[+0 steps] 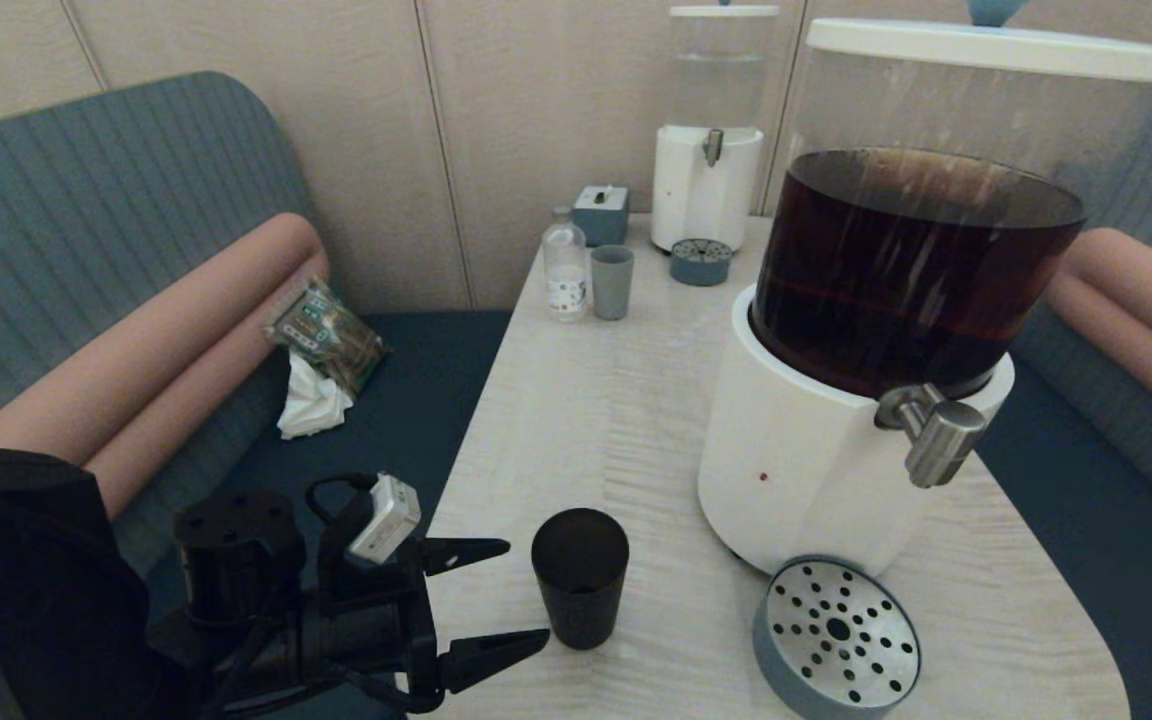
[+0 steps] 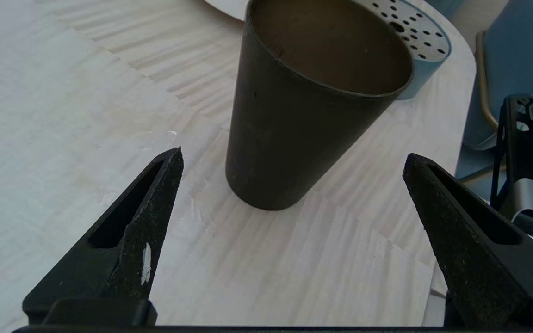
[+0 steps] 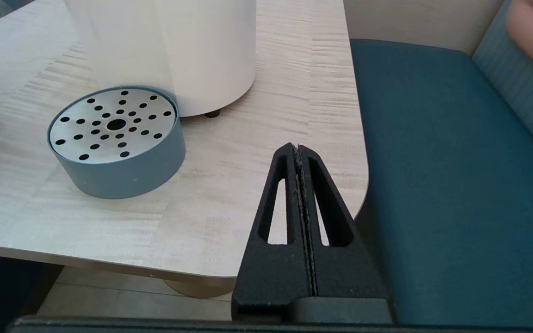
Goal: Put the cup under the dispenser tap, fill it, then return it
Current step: Pick up the cup
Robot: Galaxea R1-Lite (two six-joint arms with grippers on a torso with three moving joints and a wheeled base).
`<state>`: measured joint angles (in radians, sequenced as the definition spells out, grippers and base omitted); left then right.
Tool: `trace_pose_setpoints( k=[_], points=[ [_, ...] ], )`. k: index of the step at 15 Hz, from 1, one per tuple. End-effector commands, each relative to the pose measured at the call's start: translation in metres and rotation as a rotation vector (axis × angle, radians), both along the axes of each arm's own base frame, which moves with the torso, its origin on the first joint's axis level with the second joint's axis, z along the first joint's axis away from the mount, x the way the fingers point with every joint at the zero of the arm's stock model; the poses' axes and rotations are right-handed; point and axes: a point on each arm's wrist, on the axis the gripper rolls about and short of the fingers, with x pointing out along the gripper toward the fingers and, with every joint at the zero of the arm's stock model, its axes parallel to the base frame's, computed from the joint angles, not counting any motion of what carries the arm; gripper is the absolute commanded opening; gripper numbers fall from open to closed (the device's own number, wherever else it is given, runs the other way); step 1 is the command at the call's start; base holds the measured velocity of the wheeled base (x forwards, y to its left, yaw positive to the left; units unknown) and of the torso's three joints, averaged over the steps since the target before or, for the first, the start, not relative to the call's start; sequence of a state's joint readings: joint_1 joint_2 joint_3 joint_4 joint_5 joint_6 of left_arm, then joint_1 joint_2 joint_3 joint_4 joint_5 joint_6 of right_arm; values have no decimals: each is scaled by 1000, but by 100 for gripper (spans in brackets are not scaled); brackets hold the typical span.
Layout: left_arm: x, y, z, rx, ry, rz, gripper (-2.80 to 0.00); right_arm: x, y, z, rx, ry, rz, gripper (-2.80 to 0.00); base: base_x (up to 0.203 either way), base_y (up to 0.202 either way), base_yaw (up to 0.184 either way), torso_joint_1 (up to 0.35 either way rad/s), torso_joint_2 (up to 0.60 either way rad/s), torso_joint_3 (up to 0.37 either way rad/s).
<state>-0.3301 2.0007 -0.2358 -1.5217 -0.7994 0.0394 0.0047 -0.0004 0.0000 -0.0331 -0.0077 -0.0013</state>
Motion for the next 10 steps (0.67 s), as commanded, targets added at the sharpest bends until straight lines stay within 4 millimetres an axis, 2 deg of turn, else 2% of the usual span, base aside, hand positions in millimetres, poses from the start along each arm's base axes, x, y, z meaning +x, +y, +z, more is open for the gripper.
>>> trace_pose_setpoints(
  k=[1, 7, 10],
  points=[
    [2, -2, -1, -2, -4, -7, 0, 1, 0, -3, 0, 6, 1, -280, 0, 0, 0, 0, 0, 0],
    [10, -20, -7, -6, -7, -58, 0, 1, 0, -3, 0, 6, 0, -280, 0, 0, 0, 0, 0, 0],
    [12, -22, -9, -7, -3, -61, 0, 1, 0, -3, 0, 6, 0, -280, 0, 0, 0, 0, 0, 0]
  ],
)
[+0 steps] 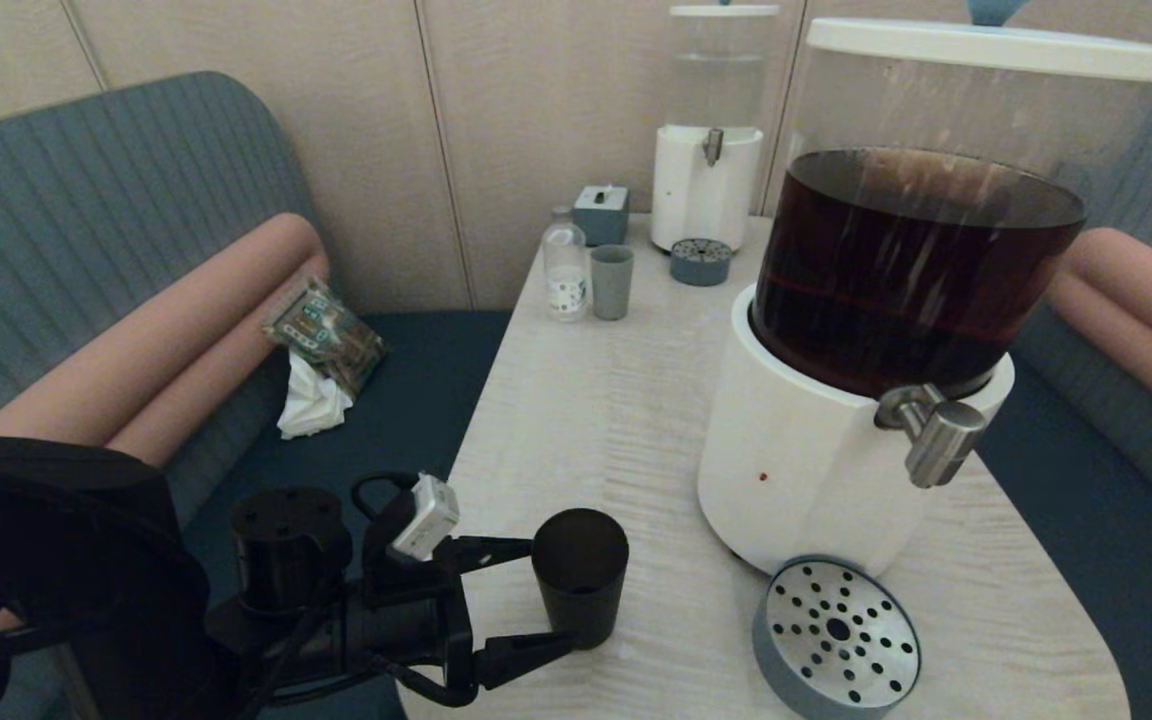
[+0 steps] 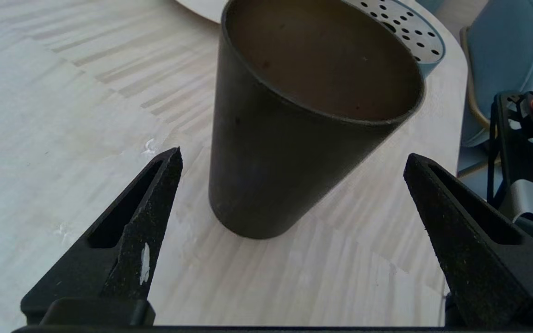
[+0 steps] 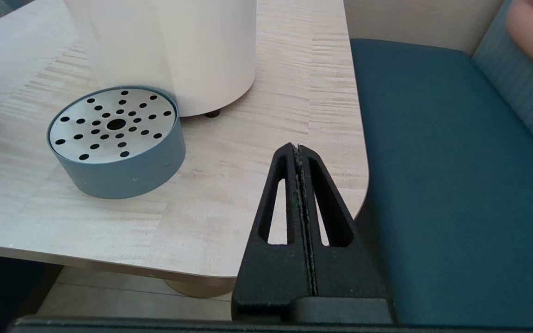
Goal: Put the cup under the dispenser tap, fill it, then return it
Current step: Pick up the cup
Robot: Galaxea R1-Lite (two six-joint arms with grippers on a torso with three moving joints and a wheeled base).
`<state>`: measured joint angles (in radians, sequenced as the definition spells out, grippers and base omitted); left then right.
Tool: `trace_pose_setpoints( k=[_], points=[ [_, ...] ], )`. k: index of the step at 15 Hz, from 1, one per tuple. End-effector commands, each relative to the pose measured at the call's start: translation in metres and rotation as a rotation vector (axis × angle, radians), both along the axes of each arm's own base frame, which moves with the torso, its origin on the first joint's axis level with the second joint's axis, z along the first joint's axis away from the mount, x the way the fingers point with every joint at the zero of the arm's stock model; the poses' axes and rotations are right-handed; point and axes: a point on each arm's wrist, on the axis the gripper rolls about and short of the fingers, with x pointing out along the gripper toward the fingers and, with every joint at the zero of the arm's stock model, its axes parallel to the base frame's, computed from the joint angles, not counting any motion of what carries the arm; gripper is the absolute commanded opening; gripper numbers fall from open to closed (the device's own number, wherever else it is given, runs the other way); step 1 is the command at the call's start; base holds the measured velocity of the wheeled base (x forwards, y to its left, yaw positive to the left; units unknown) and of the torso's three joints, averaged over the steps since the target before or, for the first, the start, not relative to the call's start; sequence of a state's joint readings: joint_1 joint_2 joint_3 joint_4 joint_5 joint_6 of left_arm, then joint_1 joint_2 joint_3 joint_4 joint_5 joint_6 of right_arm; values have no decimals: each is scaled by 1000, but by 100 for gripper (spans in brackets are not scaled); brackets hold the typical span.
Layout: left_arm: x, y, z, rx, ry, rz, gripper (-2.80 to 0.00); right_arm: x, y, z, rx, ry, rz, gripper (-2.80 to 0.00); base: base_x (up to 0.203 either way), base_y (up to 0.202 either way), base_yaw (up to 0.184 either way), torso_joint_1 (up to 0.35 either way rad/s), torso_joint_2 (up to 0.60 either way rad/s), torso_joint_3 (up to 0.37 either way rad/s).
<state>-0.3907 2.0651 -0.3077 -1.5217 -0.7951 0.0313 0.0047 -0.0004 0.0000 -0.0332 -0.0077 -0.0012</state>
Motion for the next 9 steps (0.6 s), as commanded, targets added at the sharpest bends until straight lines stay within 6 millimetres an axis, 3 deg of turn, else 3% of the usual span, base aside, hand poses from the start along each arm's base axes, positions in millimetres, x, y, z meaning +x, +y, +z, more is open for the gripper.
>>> trace_pose_setpoints(
  k=[1, 9],
  points=[
    [2, -2, -3, 0, 1, -8, 0, 1, 0, -3, 0, 6, 1, -280, 0, 0, 0, 0, 0, 0],
    [7, -6, -13, 10, 28, -9, 0, 1, 0, -3, 0, 6, 1, -280, 0, 0, 0, 0, 0, 0]
  ],
)
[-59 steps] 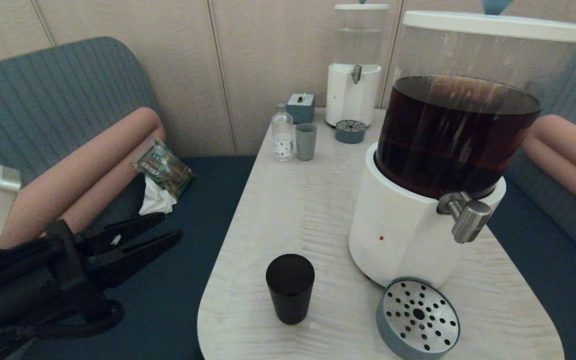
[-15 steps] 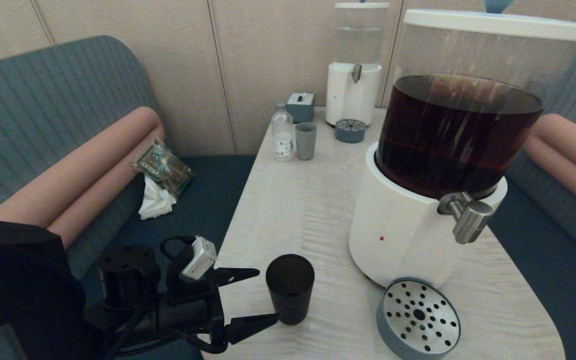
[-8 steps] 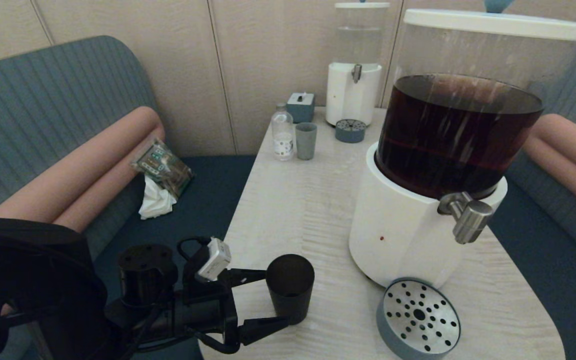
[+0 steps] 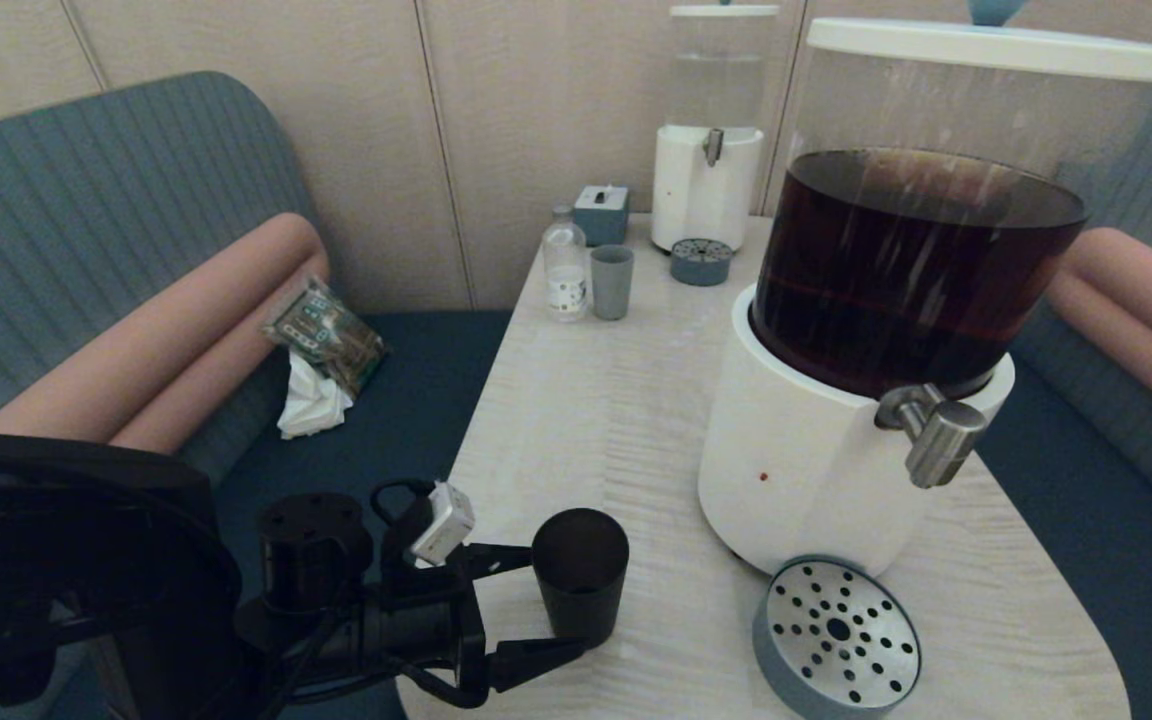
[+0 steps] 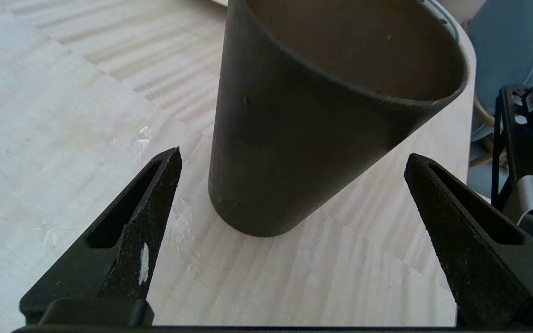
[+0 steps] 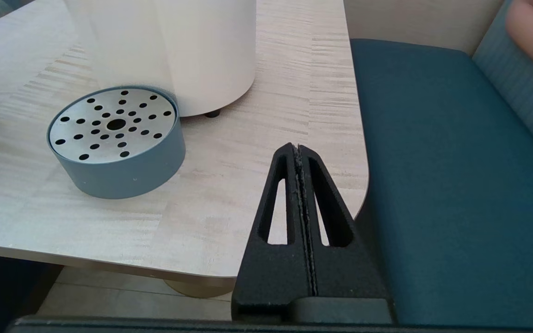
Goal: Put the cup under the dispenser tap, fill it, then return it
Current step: Pick up the cup
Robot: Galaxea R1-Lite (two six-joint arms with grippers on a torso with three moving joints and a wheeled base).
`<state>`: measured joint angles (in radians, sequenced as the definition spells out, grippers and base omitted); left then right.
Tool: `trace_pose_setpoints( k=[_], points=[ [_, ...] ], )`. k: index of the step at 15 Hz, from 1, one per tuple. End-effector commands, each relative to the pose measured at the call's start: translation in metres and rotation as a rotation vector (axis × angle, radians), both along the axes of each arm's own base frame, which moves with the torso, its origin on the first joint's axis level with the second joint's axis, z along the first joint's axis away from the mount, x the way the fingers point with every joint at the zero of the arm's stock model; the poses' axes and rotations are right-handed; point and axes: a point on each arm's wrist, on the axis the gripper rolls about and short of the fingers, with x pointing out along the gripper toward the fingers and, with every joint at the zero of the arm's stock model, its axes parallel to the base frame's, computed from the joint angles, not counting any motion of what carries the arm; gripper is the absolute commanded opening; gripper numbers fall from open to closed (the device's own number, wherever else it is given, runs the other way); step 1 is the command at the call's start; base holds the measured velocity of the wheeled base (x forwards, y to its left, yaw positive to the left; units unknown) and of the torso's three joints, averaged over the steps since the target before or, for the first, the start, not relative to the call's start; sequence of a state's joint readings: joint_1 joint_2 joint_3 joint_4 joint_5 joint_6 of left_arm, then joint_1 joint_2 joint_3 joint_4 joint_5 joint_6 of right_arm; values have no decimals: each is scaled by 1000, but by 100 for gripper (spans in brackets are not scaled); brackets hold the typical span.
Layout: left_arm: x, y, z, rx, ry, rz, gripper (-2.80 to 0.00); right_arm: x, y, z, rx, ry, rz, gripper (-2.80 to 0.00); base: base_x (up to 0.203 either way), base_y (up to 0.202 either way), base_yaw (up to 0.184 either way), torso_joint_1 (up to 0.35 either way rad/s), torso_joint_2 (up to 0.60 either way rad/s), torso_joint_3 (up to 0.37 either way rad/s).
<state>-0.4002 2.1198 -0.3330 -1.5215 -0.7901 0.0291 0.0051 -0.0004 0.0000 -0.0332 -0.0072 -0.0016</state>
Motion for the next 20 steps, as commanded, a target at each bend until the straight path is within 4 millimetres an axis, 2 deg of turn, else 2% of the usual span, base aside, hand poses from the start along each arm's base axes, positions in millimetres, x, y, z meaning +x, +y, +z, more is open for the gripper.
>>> trace_pose_setpoints(
  k=[1, 5, 11, 18, 19, 20],
  points=[
    [3, -2, -2, -3, -8, -5, 0, 1, 0, -3, 0, 6, 0, -280, 0, 0, 0, 0, 0, 0],
    [14, -7, 0, -18, -41, -6, 0, 1, 0, -3, 0, 6, -1, -280, 0, 0, 0, 0, 0, 0],
    [16, -21, -7, -15, -35, -36, 0, 1, 0, -3, 0, 6, 0, -280, 0, 0, 0, 0, 0, 0],
    [19, -23, -6, -8, -56, -17, 0, 1, 0, -3, 0, 6, -1, -280, 0, 0, 0, 0, 0, 0],
    [19, -23, -6, -8, -57, -14, -280, 1, 0, -3, 0, 6, -1, -280, 0, 0, 0, 0, 0, 0],
    [19, -23, -5, -10, -60, -14, -280, 1, 0, -3, 0, 6, 0, -280, 0, 0, 0, 0, 0, 0]
  ],
)
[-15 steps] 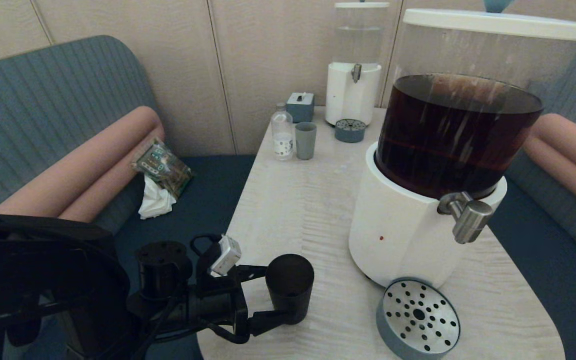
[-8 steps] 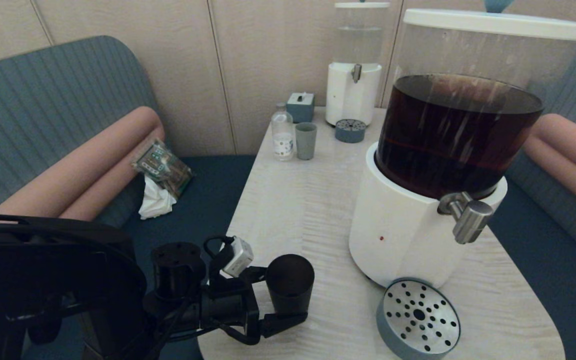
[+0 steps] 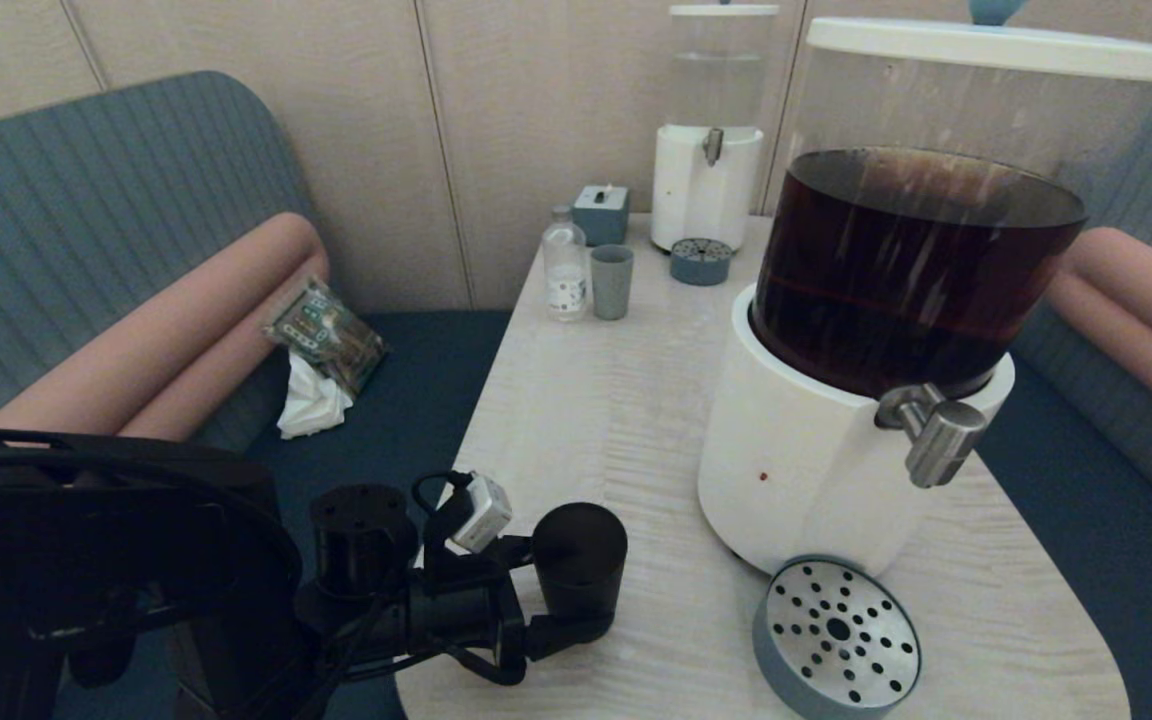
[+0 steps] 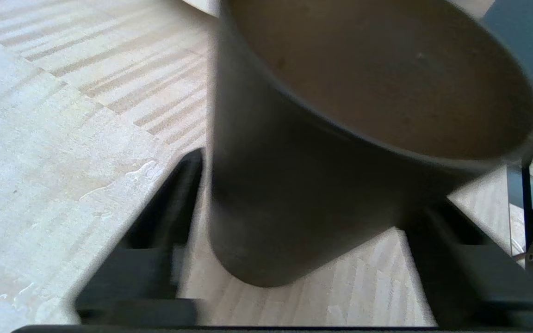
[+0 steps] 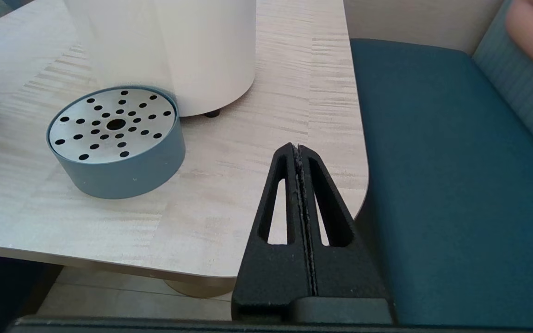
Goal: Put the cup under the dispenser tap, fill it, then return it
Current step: Pick up the cup, then place it under the water dispenser
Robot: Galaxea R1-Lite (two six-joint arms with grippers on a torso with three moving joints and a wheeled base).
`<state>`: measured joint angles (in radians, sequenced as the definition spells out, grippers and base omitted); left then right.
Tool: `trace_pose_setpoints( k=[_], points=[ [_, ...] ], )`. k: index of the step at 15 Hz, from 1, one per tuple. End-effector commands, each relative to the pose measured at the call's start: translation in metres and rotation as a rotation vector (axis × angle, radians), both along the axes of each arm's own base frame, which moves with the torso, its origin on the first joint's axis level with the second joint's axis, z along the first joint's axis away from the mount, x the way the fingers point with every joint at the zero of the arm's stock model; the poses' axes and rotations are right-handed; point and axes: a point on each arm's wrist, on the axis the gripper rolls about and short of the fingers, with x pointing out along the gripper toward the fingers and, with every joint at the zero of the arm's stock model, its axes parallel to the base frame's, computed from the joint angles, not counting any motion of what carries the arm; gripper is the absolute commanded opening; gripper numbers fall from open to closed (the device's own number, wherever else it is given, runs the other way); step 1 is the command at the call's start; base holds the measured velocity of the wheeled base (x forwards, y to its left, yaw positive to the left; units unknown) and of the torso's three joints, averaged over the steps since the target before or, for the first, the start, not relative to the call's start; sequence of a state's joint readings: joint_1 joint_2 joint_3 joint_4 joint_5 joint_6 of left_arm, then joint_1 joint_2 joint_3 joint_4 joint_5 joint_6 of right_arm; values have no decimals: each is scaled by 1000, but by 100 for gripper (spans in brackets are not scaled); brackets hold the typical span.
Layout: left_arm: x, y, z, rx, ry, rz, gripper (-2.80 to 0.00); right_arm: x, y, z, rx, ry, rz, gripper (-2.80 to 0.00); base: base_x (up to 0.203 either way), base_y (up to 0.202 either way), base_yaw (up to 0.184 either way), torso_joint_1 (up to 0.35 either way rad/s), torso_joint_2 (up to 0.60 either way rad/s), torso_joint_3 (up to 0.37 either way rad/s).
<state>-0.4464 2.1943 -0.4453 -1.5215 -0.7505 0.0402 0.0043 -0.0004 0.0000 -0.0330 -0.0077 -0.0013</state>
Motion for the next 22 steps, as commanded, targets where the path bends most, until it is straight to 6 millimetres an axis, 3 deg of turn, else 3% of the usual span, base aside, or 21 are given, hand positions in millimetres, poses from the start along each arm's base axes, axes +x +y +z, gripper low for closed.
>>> trace_pose_setpoints(
  k=[1, 5, 8, 12, 16, 22],
  points=[
    [0, 0, 4, -9, -14, -4, -280, 1, 0, -3, 0, 6, 0, -280, 0, 0, 0, 0, 0, 0],
    [-2, -1, 7, -14, -24, -9, -280, 1, 0, -3, 0, 6, 0, -280, 0, 0, 0, 0, 0, 0],
    [-11, -11, 25, -43, -66, -51, -280, 1, 0, -3, 0, 6, 0, -280, 0, 0, 0, 0, 0, 0],
    [-41, -43, 61, -121, -134, -179, -280, 1, 0, -3, 0, 6, 0, -280, 0, 0, 0, 0, 0, 0],
    [-36, -79, 79, -202, -191, -237, -280, 1, 0, -3, 0, 6, 0, -280, 0, 0, 0, 0, 0, 0],
    [-23, -130, 63, -234, -199, -210, -280, 1, 0, -3, 0, 6, 0, -280, 0, 0, 0, 0, 0, 0]
  ],
)
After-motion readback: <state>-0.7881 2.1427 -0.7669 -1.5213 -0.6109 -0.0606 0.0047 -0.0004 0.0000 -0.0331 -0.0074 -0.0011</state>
